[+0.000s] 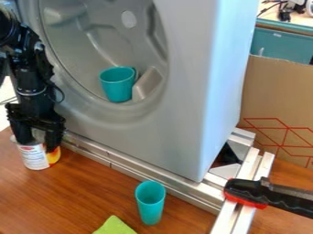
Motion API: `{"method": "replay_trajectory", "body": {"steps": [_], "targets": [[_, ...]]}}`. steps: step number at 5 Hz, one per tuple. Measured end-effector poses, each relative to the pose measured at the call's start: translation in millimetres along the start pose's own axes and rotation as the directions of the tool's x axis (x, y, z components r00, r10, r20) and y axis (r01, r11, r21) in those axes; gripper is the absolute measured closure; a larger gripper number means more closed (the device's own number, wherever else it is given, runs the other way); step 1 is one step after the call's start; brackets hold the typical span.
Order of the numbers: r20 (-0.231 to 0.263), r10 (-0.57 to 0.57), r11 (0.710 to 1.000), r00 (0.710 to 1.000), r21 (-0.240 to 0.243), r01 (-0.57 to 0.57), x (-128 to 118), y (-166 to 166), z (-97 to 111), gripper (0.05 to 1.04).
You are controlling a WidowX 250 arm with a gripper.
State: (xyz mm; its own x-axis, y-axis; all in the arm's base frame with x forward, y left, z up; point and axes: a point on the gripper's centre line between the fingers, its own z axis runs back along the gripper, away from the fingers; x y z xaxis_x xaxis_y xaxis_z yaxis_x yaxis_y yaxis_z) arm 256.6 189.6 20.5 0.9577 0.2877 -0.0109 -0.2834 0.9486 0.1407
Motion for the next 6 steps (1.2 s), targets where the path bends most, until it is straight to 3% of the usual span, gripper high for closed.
{"method": "replay_trajectory", "body": {"steps": [1, 3, 5, 6], "targets": [[-0.051, 0.012, 0.999, 0.999, 0.042, -0.010, -15, 5, -3, 0.084], [-0.241, 0.079, 0.997, 0.967, 0.018, -0.077, -85, 5, 4, 0.084], [-0.202, 0.054, 0.998, 0.978, 0.020, -0.051, -118, -3, 31, 0.084], [-0.156, 0.036, 0.999, 0.987, -0.024, -0.040, -114, -3, 48, 0.084]]}}
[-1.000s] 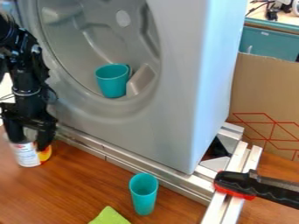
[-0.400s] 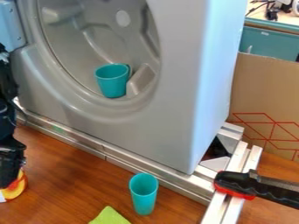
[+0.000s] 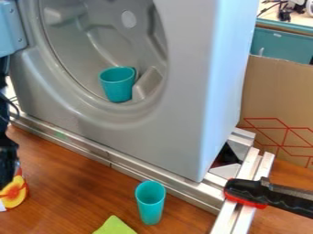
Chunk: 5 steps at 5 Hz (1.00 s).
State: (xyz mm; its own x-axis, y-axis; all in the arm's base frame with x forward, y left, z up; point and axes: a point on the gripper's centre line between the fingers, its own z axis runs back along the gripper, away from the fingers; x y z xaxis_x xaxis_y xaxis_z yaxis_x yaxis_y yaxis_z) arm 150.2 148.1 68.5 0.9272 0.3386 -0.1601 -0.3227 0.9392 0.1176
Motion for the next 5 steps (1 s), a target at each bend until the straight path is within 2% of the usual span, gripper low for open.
{"method": "replay_trajectory", "body": {"steps": [1, 2, 3, 4, 5], "targets": [[0.059, -0.068, 0.991, 0.996, -0.108, 0.074, -14, -21, 30, 0.084], [0.020, -0.270, 0.955, 0.963, -0.118, 0.270, -33, -67, 29, 0.084], [0.007, -0.369, 0.925, 0.929, -0.093, 0.368, -55, -93, 17, 0.084], [0.008, -0.396, 0.917, 0.918, -0.052, 0.396, -56, -120, 4, 0.084], [0.008, -0.395, 0.917, 0.918, -0.049, 0.395, -57, -120, 4, 0.084]]}}
